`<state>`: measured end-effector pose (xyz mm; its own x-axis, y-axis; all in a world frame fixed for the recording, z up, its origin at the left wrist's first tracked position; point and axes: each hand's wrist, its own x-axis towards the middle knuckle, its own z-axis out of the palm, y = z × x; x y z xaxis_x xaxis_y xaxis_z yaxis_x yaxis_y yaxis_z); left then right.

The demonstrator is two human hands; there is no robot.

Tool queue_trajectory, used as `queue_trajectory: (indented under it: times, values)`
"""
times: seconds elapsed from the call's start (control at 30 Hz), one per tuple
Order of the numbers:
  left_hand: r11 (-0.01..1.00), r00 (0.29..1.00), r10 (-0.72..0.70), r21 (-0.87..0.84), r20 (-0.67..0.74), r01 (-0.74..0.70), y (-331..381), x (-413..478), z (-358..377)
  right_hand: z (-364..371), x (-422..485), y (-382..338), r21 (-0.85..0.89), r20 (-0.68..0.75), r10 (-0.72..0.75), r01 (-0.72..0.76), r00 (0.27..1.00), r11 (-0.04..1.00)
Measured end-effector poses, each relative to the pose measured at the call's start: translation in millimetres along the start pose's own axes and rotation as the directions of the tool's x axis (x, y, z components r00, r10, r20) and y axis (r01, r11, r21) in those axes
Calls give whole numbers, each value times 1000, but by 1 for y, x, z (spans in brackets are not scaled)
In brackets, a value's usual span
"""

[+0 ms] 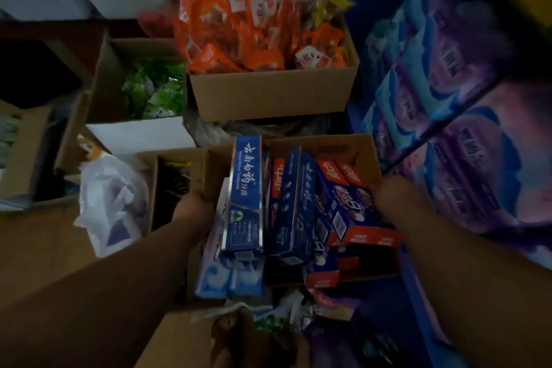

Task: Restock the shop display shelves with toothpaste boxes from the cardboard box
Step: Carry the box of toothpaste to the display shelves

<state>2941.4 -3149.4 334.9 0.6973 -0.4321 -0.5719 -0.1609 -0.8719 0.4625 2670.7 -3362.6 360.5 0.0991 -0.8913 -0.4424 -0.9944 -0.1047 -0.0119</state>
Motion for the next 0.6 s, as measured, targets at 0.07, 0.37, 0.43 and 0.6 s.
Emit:
queue_trajectory:
  times: [0.07,0.37,0.43,0.6]
  values:
    - [999,1000,-24,22,3,24,0,16,9,9,11,-3,-34,-7,-6,6,1000,999]
    - [997,997,-74,22,22,74,-3,54,33,27,48,-16,-95,30,1,1,1000,995]
    - [996,996,-82,26,21,82,-3,58,37,35,55,-15,-69,37,-2,5,999,998]
    - [994,994,-107,31,25,106,-5,60,46,47,48,-16,-70,12,15,-14,1000,997]
